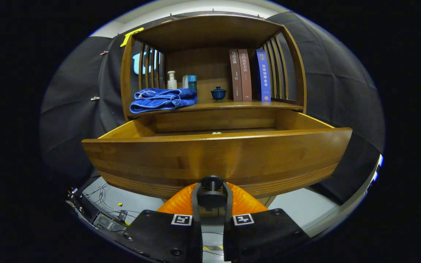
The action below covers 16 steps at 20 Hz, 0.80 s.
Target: Pull open the drawer, take out the items inside it, and place them on the countertop above the cabinet.
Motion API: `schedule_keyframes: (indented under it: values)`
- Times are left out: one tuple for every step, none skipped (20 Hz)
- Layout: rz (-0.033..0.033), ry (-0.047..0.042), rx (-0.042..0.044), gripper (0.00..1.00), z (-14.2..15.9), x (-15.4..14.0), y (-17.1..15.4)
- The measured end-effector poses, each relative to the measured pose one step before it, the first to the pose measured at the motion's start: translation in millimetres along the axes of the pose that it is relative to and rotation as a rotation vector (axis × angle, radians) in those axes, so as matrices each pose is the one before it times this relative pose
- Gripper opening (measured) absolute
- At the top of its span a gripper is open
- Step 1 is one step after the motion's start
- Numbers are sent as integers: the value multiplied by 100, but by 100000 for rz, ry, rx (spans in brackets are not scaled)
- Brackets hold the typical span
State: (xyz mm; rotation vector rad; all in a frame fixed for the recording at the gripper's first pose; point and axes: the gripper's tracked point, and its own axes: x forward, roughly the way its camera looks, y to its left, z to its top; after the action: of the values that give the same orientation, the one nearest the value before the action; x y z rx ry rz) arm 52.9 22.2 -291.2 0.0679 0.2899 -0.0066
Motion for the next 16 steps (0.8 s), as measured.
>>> schedule_keyframes:
  values:
    - [-311,477,-789,26,-252,-27,61]
    - [-92,-305,-42,26,23,-32,-63]
    - [33,-171,339,26,-65,-6,36]
    - [15,-196,-116,26,-30,-14,26]
    - [3,-416,-84,26,20,6,9]
    - [249,-219,-35,27,-15,-6,-10]
    - [720,-97,589,39,75,50,102]
    - [547,241,1350,51,-175,-32,-49]
    - [-76,543,1159,63,-17,-54,-166]
    - [123,291,1092,75,-206,-125,-128]
    - [-386,568,-67,87,760,-478,-132]
    - [189,-179,747,99,-117,-335,-365]
    - [-149,-232,187,99,613,-691,-205]
    - [168,-1038,45,100,884,-624,-186]
    - [-83,-1764,-49,100,1220,-799,-160]
    - [49,-1903,-202,100,1332,-674,-103]
